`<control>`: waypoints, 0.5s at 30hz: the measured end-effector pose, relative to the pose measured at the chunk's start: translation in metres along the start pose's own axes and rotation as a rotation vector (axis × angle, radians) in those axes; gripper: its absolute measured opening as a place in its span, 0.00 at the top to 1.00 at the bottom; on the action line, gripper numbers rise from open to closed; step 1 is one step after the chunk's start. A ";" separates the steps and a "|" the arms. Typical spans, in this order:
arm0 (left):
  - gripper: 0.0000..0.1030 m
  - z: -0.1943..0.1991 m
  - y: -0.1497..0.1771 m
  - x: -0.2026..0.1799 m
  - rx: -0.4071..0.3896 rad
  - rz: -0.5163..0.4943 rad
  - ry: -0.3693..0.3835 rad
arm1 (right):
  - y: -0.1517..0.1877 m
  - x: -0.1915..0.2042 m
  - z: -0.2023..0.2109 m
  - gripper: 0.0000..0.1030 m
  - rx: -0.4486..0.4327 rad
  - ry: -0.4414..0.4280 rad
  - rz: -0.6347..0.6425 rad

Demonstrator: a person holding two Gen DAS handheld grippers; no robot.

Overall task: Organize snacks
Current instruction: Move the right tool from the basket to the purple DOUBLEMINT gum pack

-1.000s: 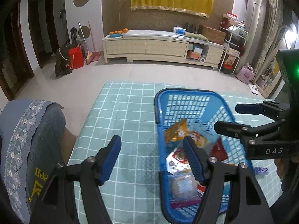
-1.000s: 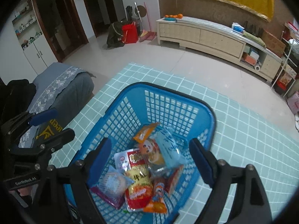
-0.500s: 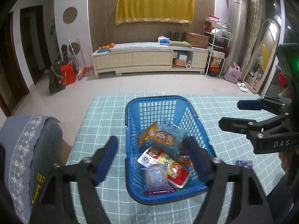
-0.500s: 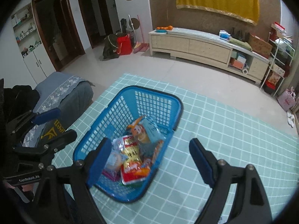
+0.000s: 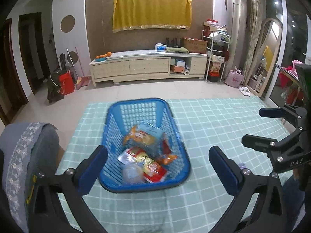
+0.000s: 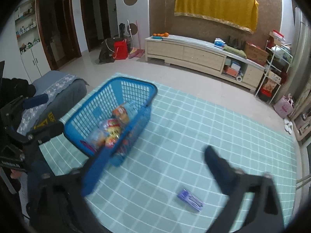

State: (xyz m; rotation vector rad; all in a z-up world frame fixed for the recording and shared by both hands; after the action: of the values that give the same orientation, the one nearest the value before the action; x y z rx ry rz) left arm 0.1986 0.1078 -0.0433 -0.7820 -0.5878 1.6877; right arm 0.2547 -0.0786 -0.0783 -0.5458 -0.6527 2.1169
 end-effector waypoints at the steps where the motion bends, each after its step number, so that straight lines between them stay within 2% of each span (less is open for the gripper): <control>1: 0.00 0.000 0.003 -0.002 0.006 0.000 0.003 | 0.008 -0.003 0.001 0.00 0.002 0.005 -0.003; 8: 0.00 -0.009 0.047 -0.029 0.046 0.027 -0.003 | 0.056 -0.018 -0.008 0.00 0.041 -0.008 -0.027; 15: 0.00 -0.024 0.085 -0.047 0.103 0.051 -0.002 | 0.087 -0.023 -0.020 0.00 0.021 -0.043 0.021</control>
State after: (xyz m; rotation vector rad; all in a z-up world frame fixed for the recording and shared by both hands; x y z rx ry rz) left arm 0.1696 0.0407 -0.1121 -0.7268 -0.4817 1.7513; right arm 0.2274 -0.1373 -0.1440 -0.4990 -0.6507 2.1584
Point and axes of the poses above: each gripper's, at about its wrist camera, not at the fingertips, and z roughly against the way its jaws point, x to its left, y to its underside, the point moved 10 cm from there along -z, roughly the way its jaws point, and after that the axes turned 14 degrees about z, right-handed, at the moved point
